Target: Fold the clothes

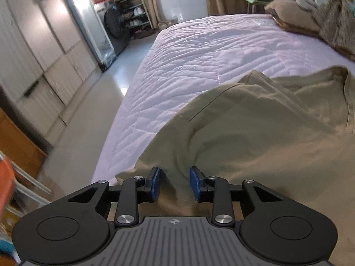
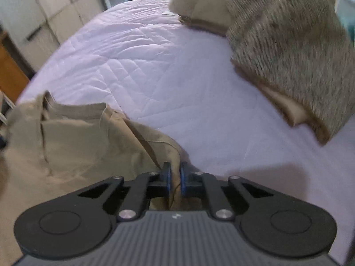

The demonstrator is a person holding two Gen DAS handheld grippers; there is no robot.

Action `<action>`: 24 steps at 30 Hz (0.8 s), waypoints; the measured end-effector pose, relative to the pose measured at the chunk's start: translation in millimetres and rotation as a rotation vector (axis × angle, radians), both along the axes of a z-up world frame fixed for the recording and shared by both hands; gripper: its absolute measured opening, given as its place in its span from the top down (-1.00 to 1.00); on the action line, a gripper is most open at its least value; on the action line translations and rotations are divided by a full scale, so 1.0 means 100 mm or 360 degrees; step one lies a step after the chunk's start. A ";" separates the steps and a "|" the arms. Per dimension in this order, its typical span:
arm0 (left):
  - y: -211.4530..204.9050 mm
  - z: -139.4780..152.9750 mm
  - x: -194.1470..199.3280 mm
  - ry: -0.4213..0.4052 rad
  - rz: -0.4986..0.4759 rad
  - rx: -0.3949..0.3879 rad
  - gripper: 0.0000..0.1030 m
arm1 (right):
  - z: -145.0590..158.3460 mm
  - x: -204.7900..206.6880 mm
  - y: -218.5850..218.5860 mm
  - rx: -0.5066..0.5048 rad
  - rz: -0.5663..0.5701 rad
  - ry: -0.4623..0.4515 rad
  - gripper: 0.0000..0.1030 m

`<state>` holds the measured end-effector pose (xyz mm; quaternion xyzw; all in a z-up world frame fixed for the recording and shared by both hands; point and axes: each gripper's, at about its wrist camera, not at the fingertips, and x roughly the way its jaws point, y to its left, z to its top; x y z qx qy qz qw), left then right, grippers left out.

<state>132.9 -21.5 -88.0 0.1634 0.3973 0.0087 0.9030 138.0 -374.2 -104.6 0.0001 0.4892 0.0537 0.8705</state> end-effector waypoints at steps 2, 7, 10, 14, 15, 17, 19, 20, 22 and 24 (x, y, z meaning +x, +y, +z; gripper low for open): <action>-0.02 -0.01 0.01 -0.0015 0.0017 0.0044 0.40 | 0.05 -0.02 0.17 -0.0226 0.0055 -0.0078 0.86; -0.08 -0.04 0.02 -0.0053 0.0060 0.0155 0.40 | 0.12 0.11 0.28 -0.0503 0.0032 -0.0173 0.84; -0.07 -0.04 0.03 -0.0071 0.0098 0.0195 0.32 | -0.03 0.14 0.29 -0.0500 0.0100 -0.0028 0.63; 0.11 0.18 0.01 -0.0042 0.0181 0.0274 0.32 | 0.29 -0.09 0.07 -0.0370 -0.0068 -0.0044 -0.10; 0.16 0.26 -0.04 -0.0045 0.0179 0.0300 0.32 | 0.42 -0.28 0.04 -0.0329 -0.0102 -0.0065 -0.14; 0.24 0.48 -0.24 -0.0015 0.0133 0.0245 0.32 | 0.70 -0.66 -0.03 -0.0246 -0.0170 -0.0107 -0.31; 0.25 0.68 -0.55 0.0042 0.0060 0.0174 0.32 | 0.87 -1.07 -0.08 -0.0102 -0.0183 -0.0050 -0.62; 0.23 0.73 -0.75 0.0091 0.0026 0.0140 0.31 | 0.86 -1.29 -0.07 0.0027 -0.0162 0.0049 -0.75; 0.17 0.80 -1.17 0.0208 -0.0036 0.0074 0.23 | 0.77 -1.71 -0.01 0.0249 -0.0129 0.0240 -0.75; 0.10 0.77 -1.62 0.0326 -0.0063 0.0004 0.11 | 0.65 -2.07 0.14 0.0371 -0.0107 0.0366 -0.75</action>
